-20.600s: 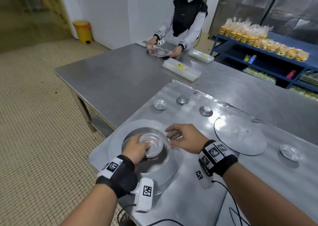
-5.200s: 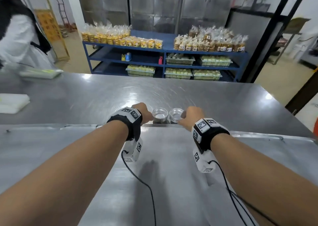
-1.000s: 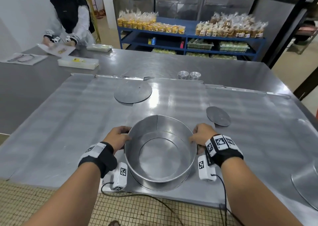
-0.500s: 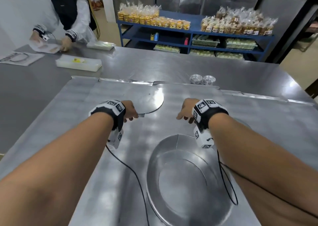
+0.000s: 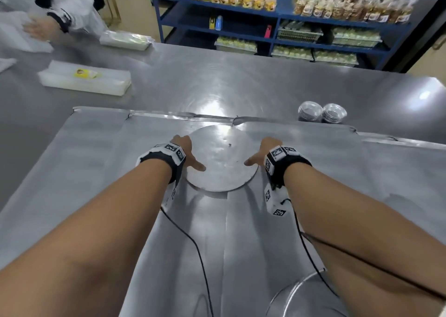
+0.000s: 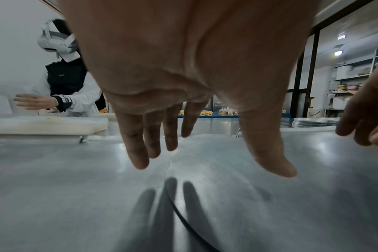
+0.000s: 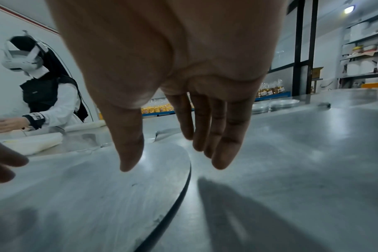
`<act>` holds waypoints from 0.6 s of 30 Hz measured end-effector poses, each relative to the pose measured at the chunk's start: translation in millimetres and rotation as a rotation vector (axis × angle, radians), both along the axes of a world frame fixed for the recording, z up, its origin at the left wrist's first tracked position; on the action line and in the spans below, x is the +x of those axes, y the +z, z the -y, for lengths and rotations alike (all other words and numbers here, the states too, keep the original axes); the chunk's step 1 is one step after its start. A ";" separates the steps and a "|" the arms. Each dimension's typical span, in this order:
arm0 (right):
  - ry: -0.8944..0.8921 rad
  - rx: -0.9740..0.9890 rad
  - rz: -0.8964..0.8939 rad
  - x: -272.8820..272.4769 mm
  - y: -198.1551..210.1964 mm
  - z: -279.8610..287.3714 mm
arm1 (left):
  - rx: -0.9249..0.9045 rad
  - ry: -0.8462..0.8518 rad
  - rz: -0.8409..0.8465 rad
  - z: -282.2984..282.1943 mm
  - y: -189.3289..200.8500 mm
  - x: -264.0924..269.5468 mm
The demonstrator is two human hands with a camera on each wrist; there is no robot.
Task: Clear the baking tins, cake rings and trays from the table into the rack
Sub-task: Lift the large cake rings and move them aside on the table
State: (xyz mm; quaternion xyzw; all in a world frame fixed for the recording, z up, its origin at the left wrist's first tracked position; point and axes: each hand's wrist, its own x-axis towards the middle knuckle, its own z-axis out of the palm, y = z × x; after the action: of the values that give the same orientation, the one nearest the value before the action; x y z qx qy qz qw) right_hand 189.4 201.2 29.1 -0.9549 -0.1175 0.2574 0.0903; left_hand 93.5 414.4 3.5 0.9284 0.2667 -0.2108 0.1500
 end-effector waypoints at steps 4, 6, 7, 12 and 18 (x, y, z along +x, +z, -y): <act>-0.105 0.035 0.003 11.0 -22.2 -22.3 | 0.093 -0.023 -0.025 -6.3 -23.1 21.7; -0.153 0.047 -0.005 13.2 -29.2 -29.1 | 0.120 -0.028 -0.048 -5.9 -29.9 27.9; -0.167 0.044 -0.007 13.9 -32.3 -31.7 | 0.135 -0.032 -0.054 -5.6 -33.1 29.7; -0.256 0.043 -0.024 20.0 -42.2 -33.5 | 0.147 -0.004 -0.039 -6.6 -40.3 32.5; -0.301 0.089 -0.066 23.4 -29.4 -35.1 | -0.037 0.144 0.053 -13.2 -40.0 28.0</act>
State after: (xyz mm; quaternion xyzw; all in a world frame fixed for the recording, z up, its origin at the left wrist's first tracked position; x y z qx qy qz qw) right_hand 212.7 236.3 -0.3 -0.9478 0.0188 0.2668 0.1739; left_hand 121.5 427.6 -36.5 0.9091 0.3249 -0.1797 0.1890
